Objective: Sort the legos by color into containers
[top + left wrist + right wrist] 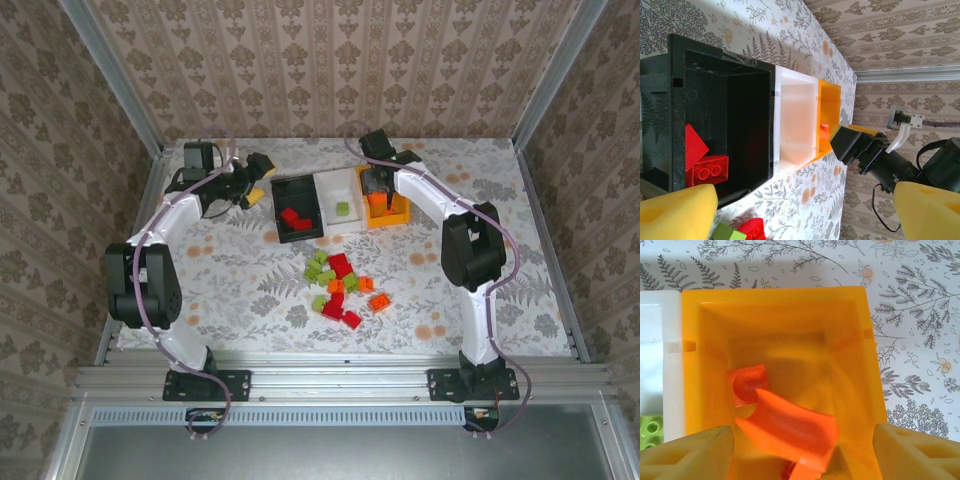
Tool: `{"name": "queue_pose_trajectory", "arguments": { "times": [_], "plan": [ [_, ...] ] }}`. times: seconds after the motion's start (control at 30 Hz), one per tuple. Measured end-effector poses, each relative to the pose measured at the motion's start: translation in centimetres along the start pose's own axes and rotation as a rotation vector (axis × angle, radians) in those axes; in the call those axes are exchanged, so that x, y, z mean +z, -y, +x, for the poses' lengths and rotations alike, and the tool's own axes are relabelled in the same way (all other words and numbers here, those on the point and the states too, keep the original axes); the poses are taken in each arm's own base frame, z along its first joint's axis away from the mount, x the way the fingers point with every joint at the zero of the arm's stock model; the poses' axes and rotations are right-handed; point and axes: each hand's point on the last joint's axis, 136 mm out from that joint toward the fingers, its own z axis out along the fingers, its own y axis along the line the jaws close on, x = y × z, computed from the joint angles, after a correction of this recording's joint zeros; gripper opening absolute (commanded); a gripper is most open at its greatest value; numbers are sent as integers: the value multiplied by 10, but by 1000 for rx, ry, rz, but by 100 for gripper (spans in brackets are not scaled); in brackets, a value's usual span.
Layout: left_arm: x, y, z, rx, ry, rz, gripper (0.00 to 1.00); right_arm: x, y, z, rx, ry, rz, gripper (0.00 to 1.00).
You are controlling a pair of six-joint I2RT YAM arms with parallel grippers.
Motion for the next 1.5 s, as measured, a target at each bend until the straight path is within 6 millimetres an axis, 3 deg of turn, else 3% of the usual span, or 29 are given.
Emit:
{"name": "queue_pose_trajectory", "arguments": {
  "times": [0.17,0.3,0.43,0.53,0.7,0.93,1.13,1.5],
  "plan": [
    [0,0,0,0,0,1,93,-22,-2,0,-10,23,-8,75],
    [0,2,3,3,-3,2,93,-64,-14,15,-44,68,-32,71],
    [8,7,13,15,-28,3,93,-109,-58,53,-95,111,-120,68],
    [17,14,27,32,-63,11,93,-123,-101,93,-152,95,-199,67],
    [25,17,39,34,-94,12,93,-103,-139,137,-169,-10,-261,69],
    [26,14,39,25,-95,5,93,-63,-152,175,-162,-135,-257,77],
    [26,13,39,23,-96,5,93,-47,-150,180,-147,-170,-254,74],
    [25,12,37,8,-92,3,93,-30,-142,177,-127,-178,-235,50]
  ]
}}
